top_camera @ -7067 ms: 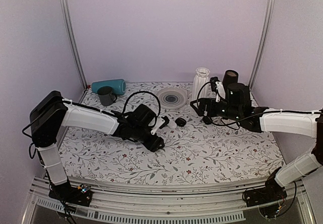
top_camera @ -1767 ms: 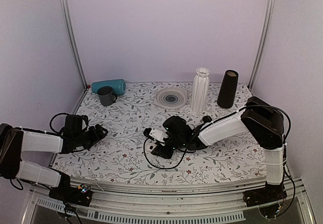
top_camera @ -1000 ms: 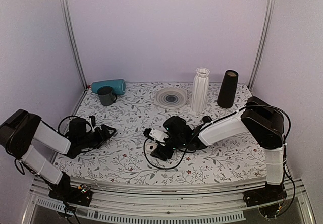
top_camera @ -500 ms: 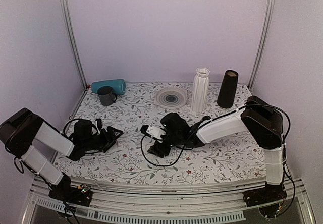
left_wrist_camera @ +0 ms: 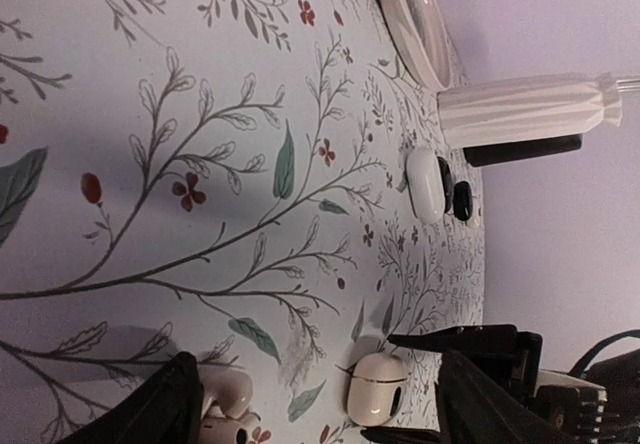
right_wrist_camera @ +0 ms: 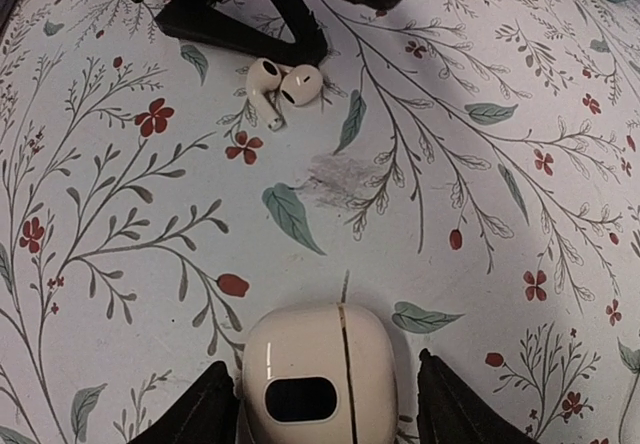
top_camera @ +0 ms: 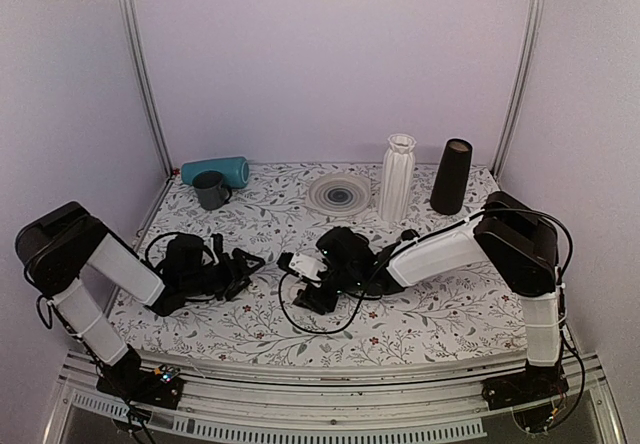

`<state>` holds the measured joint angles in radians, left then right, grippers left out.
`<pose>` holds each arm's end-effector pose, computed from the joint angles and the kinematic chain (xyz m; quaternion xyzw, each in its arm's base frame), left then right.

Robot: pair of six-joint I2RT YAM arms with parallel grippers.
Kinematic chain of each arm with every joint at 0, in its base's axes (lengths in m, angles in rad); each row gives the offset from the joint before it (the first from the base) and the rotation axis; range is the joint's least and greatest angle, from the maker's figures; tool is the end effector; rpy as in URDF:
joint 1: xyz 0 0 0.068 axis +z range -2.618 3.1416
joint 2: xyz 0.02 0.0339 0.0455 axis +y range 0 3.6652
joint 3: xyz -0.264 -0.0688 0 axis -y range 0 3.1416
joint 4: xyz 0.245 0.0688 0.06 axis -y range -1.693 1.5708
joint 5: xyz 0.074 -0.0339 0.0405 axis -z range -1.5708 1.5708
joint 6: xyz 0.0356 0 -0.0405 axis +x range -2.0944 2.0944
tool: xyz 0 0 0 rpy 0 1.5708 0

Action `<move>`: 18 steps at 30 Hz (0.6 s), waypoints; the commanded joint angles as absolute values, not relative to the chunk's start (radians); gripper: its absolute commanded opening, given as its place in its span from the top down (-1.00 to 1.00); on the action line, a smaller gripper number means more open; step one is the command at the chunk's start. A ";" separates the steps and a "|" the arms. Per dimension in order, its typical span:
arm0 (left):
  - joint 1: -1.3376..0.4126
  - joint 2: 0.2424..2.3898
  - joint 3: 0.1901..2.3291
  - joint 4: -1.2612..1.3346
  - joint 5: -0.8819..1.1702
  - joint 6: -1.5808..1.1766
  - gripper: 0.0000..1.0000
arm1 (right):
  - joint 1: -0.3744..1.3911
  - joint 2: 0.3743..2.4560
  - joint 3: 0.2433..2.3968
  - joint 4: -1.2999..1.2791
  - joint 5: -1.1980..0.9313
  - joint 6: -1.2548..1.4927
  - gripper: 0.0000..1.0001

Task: Insert the wireless bluetooth earbuds into the charging case
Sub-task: Move the earbuds to the center of the board.

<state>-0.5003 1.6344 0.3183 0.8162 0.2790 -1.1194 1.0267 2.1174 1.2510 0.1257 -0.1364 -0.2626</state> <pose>0.2160 -0.1293 0.1031 -0.1919 0.8328 -0.4484 0.2618 0.2248 0.3809 0.1175 -0.5706 0.7132 0.2078 0.3500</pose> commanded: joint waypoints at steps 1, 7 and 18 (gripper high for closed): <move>-0.541 1.695 0.347 0.730 0.272 -1.150 -0.63 | 1.040 2.136 1.244 0.128 -0.134 -0.260 -0.19; -0.572 1.747 0.385 0.753 0.287 -1.172 -0.63 | 1.040 2.120 1.217 0.137 -0.128 -0.240 -0.05; -0.612 1.835 0.428 0.841 0.289 -1.230 -0.64 | 1.040 2.065 1.127 0.191 -0.106 -0.187 0.18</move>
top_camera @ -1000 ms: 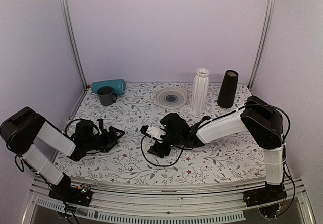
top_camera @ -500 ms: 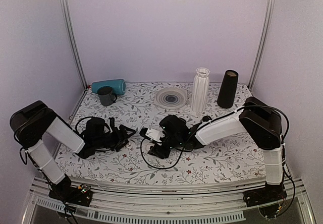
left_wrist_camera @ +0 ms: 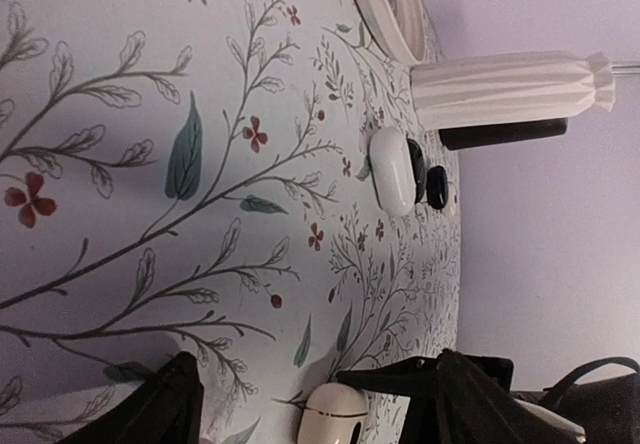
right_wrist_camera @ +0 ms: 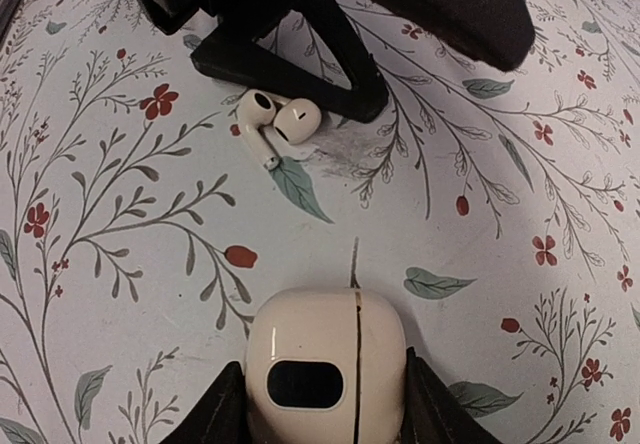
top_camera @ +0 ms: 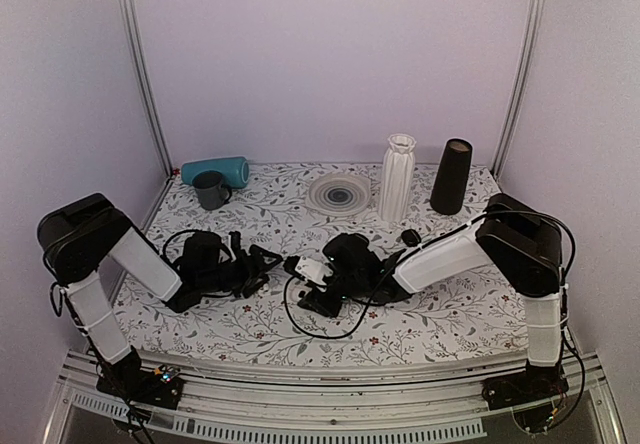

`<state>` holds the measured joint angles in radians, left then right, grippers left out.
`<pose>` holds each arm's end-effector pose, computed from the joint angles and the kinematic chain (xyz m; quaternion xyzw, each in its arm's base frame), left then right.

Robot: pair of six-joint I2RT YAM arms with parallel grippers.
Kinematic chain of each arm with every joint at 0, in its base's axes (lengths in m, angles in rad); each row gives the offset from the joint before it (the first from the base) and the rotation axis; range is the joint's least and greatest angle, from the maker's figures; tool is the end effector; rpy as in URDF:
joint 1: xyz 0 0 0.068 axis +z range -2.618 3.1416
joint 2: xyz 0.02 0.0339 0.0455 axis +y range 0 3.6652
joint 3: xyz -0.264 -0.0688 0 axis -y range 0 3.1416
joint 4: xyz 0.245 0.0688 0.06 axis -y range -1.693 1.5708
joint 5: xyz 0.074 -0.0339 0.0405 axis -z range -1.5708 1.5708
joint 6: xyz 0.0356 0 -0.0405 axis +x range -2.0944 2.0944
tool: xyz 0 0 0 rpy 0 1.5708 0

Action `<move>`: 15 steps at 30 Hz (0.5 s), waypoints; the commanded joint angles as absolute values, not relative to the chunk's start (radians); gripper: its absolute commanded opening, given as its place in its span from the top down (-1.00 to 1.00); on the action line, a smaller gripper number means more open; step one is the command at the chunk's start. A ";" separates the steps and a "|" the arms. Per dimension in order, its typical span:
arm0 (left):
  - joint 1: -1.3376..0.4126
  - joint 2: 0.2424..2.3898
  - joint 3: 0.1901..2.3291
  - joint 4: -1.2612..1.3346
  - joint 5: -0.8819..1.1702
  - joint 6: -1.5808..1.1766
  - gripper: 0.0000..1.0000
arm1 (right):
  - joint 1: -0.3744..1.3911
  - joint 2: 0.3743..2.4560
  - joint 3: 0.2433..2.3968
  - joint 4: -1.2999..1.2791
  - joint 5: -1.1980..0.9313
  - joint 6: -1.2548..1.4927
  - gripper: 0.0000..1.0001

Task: Insert the wireless bluetooth earbuds into the charging case
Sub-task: Move the earbuds to the center of the board.

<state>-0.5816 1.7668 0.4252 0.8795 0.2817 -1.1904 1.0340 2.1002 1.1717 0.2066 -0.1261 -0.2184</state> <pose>0.2305 -0.1634 0.0992 -0.1818 0.8253 -0.4792 0.2372 0.2161 0.3720 0.1089 -0.5540 0.7217 0.2157 0.3545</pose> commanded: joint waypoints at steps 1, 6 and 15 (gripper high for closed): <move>-0.617 1.845 0.431 0.857 0.288 -1.238 -0.64 | 1.040 2.058 1.121 0.194 -0.105 -0.182 0.19; -0.631 1.897 0.451 0.918 0.284 -1.270 -0.63 | 1.040 2.030 1.093 0.207 -0.081 -0.164 0.20; -0.676 1.999 0.507 1.005 0.287 -1.327 -0.63 | 1.039 1.953 0.995 0.237 -0.017 -0.116 0.20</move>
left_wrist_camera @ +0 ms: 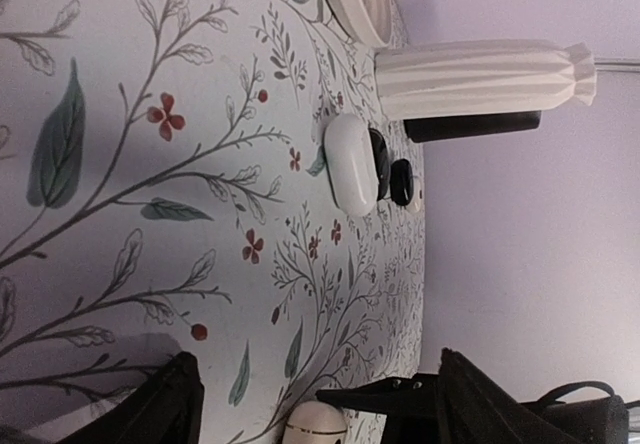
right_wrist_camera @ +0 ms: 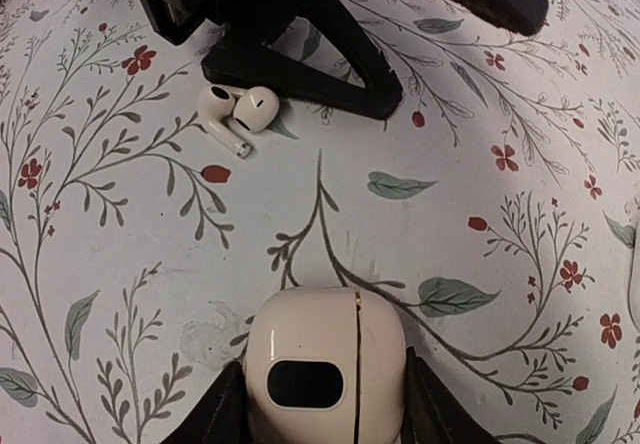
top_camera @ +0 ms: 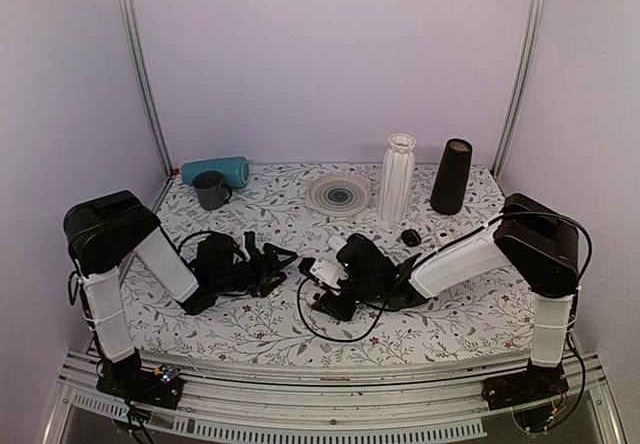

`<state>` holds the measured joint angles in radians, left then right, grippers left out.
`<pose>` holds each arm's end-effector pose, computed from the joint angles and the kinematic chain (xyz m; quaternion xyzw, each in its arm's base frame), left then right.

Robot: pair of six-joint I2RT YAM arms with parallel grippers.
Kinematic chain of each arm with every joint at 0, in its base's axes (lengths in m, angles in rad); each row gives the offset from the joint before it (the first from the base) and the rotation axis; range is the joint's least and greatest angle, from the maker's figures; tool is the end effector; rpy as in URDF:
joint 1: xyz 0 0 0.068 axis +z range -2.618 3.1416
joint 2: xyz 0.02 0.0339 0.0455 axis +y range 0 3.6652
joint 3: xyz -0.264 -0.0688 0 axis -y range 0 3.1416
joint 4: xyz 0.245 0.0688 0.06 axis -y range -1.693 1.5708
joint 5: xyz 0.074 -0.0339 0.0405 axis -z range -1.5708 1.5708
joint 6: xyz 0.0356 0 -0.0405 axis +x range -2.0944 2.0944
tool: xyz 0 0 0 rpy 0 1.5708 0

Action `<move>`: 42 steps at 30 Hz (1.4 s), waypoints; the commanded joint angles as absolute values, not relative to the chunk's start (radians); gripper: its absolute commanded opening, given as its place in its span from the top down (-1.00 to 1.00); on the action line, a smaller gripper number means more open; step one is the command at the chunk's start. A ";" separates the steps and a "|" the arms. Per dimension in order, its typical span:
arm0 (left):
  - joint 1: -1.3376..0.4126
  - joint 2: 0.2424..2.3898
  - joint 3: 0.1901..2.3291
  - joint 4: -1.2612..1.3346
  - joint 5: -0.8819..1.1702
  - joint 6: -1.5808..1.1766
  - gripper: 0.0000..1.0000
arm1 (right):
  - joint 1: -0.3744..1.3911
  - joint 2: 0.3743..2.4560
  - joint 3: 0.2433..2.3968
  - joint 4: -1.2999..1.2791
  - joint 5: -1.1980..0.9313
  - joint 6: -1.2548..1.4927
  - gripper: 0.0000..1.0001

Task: Insert the wireless bluetooth earbuds into the charging case
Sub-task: Move the earbuds to the center of the board, then pick up the charging case from the center of the board, then pass from the right arm to the left

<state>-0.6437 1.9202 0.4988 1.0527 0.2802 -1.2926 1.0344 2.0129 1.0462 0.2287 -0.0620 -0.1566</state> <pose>0.2397 -0.1922 0.0892 -0.1855 0.7992 -0.5266 0.2225 0.2038 0.3471 0.1109 -0.5231 0.7497 0.1975 0.3539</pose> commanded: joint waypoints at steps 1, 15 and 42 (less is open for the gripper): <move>-0.676 2.001 0.512 1.012 0.288 -1.327 -0.63 | 1.040 1.944 0.983 0.242 -0.012 -0.111 0.20; -0.508 1.687 0.621 0.569 0.429 -0.884 -0.55 | 1.039 1.870 0.964 0.358 0.130 -0.104 0.20; -0.571 1.655 0.890 0.459 0.869 -0.758 -0.13 | 1.039 1.723 1.108 0.342 0.237 -0.271 0.18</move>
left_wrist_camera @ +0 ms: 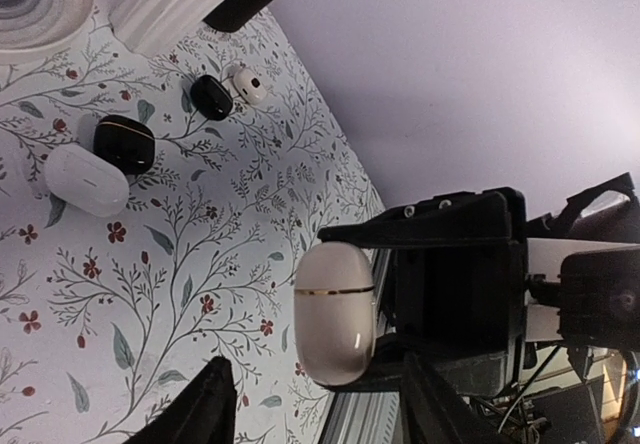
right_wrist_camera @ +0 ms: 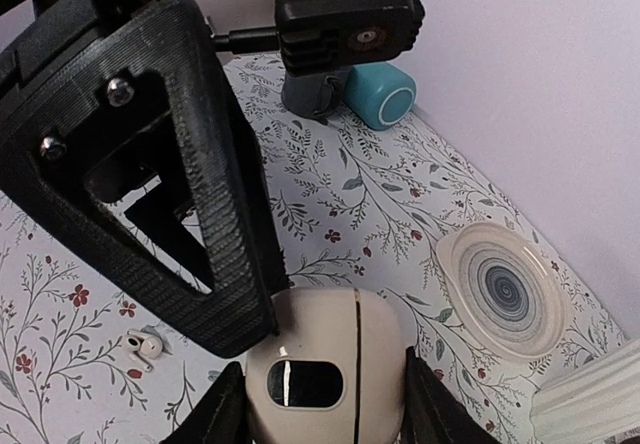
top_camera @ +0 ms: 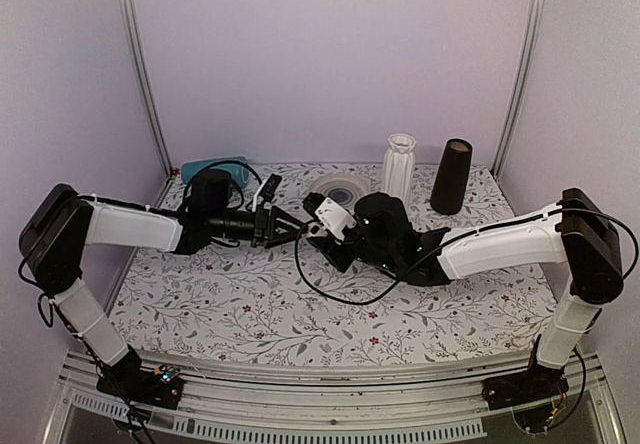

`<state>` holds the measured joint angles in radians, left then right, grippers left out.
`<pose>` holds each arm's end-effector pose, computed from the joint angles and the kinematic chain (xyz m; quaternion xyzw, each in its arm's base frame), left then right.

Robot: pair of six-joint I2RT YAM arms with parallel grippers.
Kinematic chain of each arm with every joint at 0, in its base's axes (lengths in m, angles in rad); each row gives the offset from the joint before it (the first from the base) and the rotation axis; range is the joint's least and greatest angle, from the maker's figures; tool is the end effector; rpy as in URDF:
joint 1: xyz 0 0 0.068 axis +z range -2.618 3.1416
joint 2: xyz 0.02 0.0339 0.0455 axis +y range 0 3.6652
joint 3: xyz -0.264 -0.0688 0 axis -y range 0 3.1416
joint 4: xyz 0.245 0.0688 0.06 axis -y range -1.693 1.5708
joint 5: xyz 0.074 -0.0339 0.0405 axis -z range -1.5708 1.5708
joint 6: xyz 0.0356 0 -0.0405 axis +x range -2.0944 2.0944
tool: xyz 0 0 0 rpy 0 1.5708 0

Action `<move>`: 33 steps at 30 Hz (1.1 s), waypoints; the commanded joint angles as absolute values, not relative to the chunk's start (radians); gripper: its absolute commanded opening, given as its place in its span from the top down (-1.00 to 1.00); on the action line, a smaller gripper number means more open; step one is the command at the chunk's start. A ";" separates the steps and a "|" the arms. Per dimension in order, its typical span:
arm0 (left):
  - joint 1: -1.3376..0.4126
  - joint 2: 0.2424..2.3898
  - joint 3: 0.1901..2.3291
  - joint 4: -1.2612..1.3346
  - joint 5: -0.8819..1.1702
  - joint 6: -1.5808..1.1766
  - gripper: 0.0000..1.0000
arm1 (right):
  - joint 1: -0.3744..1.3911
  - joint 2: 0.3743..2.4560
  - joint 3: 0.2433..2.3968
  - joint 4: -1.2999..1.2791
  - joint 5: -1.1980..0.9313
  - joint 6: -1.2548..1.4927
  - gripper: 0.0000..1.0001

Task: Insert the wireless bluetooth earbuds into the charging case
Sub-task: Pass from the right arm to the left

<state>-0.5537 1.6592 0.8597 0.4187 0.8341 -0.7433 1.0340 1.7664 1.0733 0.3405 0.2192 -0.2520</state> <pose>0.2821 -0.2054 0.2062 0.1544 0.7753 -0.5769 0.2058 0.2113 0.3399 0.2245 -0.4387 0.6900 0.1338 0.5600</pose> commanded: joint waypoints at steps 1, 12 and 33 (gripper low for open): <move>-0.574 1.655 0.891 0.460 0.867 -0.760 -0.11 | 1.039 1.722 1.111 0.338 0.233 -0.272 0.17; -0.590 1.675 0.906 0.495 0.862 -0.782 0.15 | 1.042 1.715 1.117 0.306 0.160 -0.249 0.17; -0.601 1.622 0.887 0.566 0.868 -0.696 1.00 | 1.014 1.677 1.094 0.285 0.080 -0.154 -0.65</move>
